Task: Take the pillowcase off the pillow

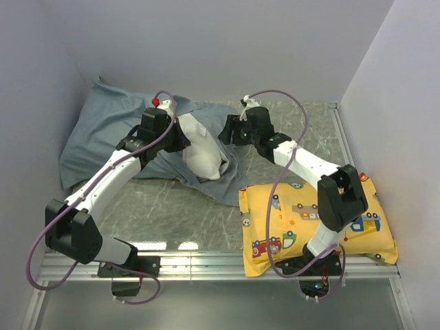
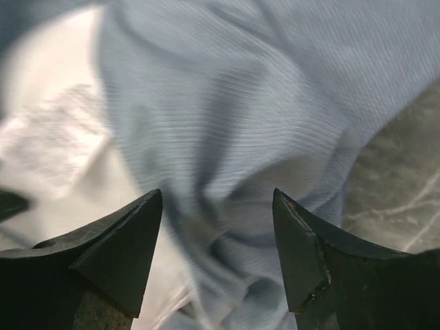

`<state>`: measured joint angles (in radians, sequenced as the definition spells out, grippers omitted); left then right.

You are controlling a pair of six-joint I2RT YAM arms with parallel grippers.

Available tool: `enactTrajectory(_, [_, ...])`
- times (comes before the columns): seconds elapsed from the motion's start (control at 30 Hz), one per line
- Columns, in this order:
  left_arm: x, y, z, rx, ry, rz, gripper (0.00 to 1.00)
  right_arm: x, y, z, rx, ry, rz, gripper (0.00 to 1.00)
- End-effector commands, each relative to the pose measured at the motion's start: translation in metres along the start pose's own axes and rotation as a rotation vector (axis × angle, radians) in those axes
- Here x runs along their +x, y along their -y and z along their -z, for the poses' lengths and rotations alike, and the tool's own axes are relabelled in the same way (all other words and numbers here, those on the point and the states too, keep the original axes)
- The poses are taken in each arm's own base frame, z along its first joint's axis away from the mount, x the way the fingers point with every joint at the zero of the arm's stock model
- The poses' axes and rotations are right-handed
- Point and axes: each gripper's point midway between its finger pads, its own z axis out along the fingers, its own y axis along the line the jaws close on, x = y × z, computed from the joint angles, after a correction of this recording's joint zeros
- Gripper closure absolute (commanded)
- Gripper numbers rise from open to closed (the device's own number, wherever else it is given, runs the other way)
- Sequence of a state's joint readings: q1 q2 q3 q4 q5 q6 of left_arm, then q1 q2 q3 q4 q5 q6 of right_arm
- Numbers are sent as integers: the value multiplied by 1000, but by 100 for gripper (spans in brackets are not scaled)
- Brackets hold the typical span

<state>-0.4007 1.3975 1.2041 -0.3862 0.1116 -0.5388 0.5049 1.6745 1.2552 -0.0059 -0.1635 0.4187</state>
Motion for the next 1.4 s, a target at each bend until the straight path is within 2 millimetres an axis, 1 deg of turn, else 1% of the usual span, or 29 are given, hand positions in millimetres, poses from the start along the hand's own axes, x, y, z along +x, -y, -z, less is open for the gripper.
enactTrajectory(0.0, [-31,32,29,110,103,-21,100,-25,8,0,71,56,30,32])
enactTrajectory(0.03, [-31,33,31,116,105,-23,100,-25,11,-3,85,55,37,36])
enactTrajectory(0.07, [-31,36,34,128,100,-26,100,-25,17,-5,114,49,36,42])
enactTrajectory(0.1, [-32,38,38,140,107,-28,100,-38,24,-5,145,70,31,62])
enactTrajectory(0.13, [-33,40,41,150,108,-32,99,-37,35,-11,180,62,22,72])
enactTrajectory(0.17, [-32,43,44,162,104,-43,99,-43,46,-11,218,75,-6,79])
enactTrajectory(0.2, [-32,47,49,183,99,-52,100,-51,52,-12,232,84,-25,89])
enactTrajectory(0.23, [-32,51,55,204,100,-78,100,-56,70,-13,263,93,-68,93])
enactTrajectory(0.27, [-29,55,59,224,85,-88,99,-59,78,-14,279,97,-87,95])
enactTrajectory(0.3, [-30,59,67,243,91,-105,100,-69,81,-14,284,115,-101,99])
enactTrajectory(0.33, [-30,60,72,252,96,-121,100,-70,97,-18,312,112,-130,100])
enactTrajectory(0.37, [-31,61,76,256,103,-128,100,-71,101,-20,317,110,-141,100])
enactTrajectory(0.4, [-30,60,81,253,104,-133,99,-78,105,-21,326,121,-148,100])
enactTrajectory(0.43, [-32,63,90,263,123,-148,99,-72,114,-29,341,106,-163,100])
enactTrajectory(0.47, [-33,63,95,264,130,-153,100,-72,123,-30,357,100,-176,100])
enactTrajectory(0.5, [-34,67,105,282,140,-160,100,-71,128,-37,355,93,-189,100])
enactTrajectory(0.57, [-36,70,114,297,156,-172,100,-72,139,-43,333,87,-233,100])
enactTrajectory(0.6, [-37,72,119,303,162,-177,100,-75,136,-47,301,82,-246,100])
enactTrajectory(0.63, [-35,74,125,317,160,-185,100,-70,139,-53,289,71,-266,100])
enactTrajectory(0.73, [-37,80,139,345,175,-210,100,-74,141,-65,239,57,-301,100])
enactTrajectory(0.77, [-35,83,144,361,166,-221,100,-76,141,-68,231,56,-310,100])
enactTrajectory(0.8, [-36,86,150,373,172,-229,100,-83,141,-69,222,65,-313,100])
enactTrajectory(0.83, [-35,87,153,383,173,-243,100,-78,144,-74,213,48,-330,100])
enactTrajectory(0.97, [-34,96,169,439,189,-261,100,-81,141,-82,169,53,-365,100])
enactTrajectory(1.13, [-34,110,190,514,203,-288,99,-78,140,-98,127,28,-400,100])
enactTrajectory(1.17, [-33,115,198,541,205,-303,99,-77,140,-102,119,24,-408,100])
enactTrajectory(1.3, [-34,118,208,561,228,-322,100,-80,135,-109,87,18,-427,100])
enactTrajectory(1.37, [-36,118,208,560,247,-321,99,-81,128,-111,54,24,-435,100])
